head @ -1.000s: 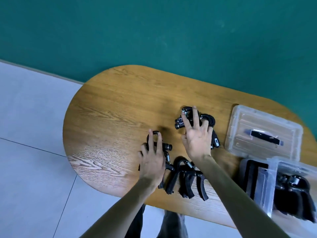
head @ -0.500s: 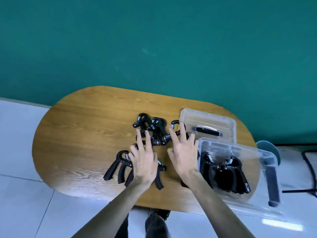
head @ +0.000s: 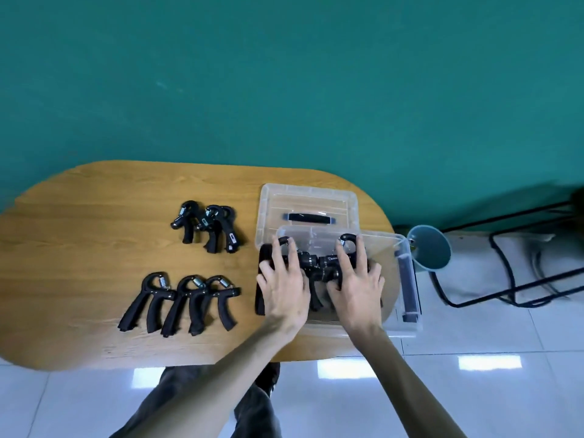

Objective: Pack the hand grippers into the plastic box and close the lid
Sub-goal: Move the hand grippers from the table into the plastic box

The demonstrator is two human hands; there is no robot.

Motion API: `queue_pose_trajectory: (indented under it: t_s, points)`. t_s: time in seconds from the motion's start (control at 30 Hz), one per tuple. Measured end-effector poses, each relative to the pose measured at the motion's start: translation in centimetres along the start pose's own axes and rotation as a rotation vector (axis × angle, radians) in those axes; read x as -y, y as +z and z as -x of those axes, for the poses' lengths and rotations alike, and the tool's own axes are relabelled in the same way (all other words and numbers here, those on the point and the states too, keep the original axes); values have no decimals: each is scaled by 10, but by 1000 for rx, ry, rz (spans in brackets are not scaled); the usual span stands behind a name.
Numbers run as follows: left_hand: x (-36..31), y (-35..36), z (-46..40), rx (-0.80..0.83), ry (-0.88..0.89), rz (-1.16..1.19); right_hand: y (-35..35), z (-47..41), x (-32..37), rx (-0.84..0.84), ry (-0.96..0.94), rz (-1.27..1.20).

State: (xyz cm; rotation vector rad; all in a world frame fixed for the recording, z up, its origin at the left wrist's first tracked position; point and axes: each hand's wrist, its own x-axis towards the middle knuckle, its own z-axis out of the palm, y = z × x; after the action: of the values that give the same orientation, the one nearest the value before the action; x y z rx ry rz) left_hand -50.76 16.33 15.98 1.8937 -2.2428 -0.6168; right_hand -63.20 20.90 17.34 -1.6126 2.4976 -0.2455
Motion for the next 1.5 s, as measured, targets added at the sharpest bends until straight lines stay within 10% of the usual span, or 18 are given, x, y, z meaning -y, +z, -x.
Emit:
queue_pose_trajectory:
  t_s: [0.9,1.5]
  points:
    - [-22,128,-37,172,-25,-178,105,-38,-107,223,-3,-128]
    - [-9,80,-35,134,180,-165,70,-40,-65,134,-67,89]
